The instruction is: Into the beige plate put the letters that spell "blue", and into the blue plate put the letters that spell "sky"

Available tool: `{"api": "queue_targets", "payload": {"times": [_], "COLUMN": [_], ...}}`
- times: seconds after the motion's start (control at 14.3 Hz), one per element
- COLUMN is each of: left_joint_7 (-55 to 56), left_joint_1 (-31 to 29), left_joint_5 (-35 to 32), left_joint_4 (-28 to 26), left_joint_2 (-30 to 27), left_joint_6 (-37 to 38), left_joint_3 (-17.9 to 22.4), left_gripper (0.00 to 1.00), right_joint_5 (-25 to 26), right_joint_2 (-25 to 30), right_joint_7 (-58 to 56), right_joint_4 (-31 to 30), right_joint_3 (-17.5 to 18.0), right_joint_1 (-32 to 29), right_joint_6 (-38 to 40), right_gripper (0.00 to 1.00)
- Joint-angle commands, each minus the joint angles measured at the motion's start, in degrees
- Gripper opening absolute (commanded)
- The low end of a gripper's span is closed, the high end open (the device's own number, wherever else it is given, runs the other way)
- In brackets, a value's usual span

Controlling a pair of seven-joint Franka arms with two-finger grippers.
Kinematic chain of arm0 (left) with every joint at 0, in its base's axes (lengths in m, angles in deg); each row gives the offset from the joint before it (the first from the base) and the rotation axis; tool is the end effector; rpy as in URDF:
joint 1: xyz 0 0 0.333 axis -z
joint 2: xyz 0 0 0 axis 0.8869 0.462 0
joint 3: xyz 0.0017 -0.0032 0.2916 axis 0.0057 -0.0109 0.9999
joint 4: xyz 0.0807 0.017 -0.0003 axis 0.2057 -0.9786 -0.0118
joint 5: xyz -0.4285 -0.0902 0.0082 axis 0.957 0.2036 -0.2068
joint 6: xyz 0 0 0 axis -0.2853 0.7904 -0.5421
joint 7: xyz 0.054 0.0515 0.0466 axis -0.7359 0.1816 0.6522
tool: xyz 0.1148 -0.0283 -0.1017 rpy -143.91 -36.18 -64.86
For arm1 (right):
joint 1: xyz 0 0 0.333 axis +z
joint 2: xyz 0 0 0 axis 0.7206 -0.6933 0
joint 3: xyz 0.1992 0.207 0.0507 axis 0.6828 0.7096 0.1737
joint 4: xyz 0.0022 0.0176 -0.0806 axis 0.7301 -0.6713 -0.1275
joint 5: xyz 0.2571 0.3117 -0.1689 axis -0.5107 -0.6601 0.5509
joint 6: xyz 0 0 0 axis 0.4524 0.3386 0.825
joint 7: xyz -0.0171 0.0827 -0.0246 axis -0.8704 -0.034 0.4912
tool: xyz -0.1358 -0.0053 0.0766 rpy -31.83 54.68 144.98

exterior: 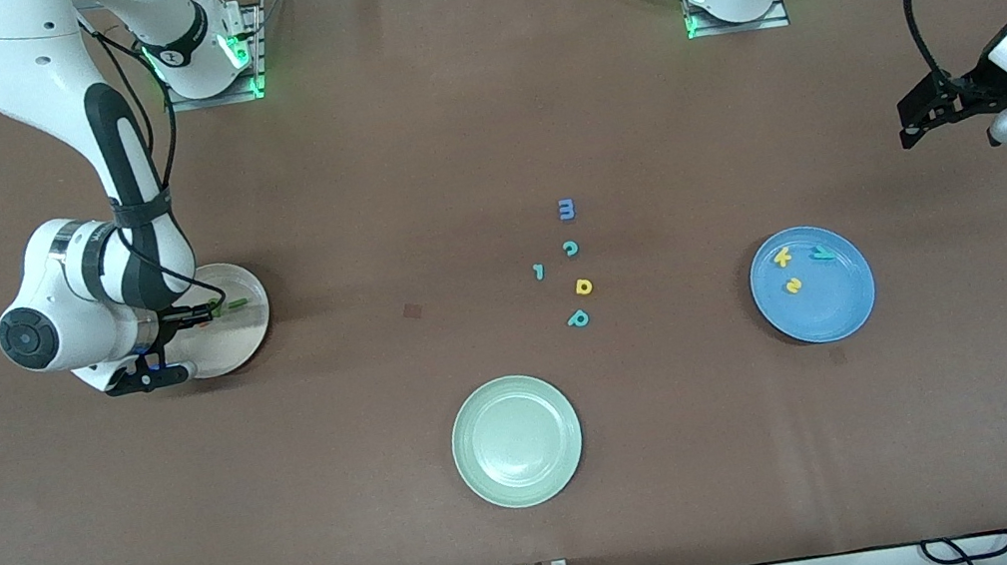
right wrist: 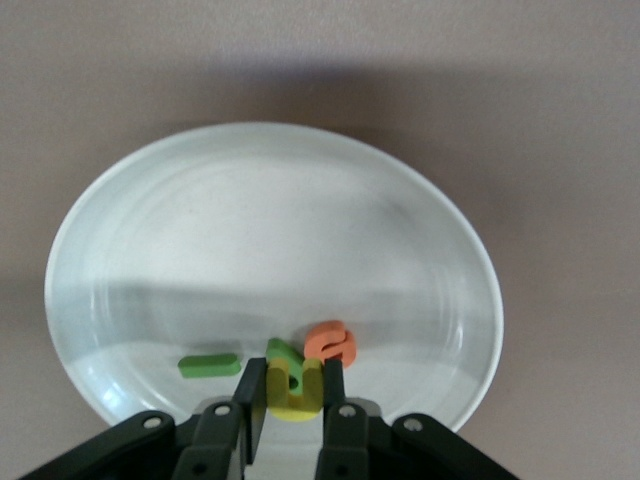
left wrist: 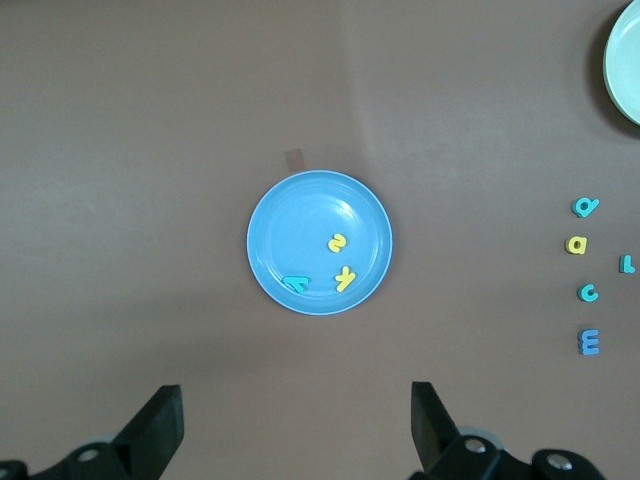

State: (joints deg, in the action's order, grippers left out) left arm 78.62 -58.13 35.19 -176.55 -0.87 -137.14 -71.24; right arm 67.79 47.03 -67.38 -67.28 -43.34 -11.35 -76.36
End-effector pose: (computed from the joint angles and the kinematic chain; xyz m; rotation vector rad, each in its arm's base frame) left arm 0.6133 -0.0152 0.4935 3.1220 -0.1903 0.0650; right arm 0.5897 -0.0015 0.1116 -3.0899 -0.0827 0.4650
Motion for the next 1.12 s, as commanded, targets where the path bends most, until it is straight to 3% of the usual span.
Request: {"api": "queue_targets", "payload": {"times": [0.0,0.42,0.63,0.91,1.05], "left_joint_7": [0.3,0.2,0.1,0.1,0.1], "left_joint_1": [0.7,0.6,0.6,0.5,0.6], "left_joint_5": [1.0,1.0,1.0,1.0,1.0], "left_joint_4": [2.0,2.0,2.0,2.0,2.0], "left_joint_2": [1.0,1.0,1.0,1.0,1.0], "left_joint_6": [1.2,1.2,1.2,1.2,1.2], "left_joint_3": [0.6,0.6,0.6,0.7,0.6], "left_gripper": [1.00,1.00,1.00,1.00,1.00], "right_joint_5": [-0.5,-0.5,0.0,1.5,1.6], "right_joint_2": [0.4,7.2,8.9,8.7,8.8], "right_joint_7": [-0.4,4.3,8.0,13.1,12.5], "right_joint_4": [0.7,3.3,12.7,26.9,30.7], "right_joint_3": [0.1,-0.1,-0.4,-3.5,-6.1], "right_joint_1": [0.4,1.3,0.6,-0.1,0.0], "right_joint_6": [-0.9,4.0,15.3,30.7,32.6], "right_gripper": [1.00,1.00,1.00,1.00,1.00]}}
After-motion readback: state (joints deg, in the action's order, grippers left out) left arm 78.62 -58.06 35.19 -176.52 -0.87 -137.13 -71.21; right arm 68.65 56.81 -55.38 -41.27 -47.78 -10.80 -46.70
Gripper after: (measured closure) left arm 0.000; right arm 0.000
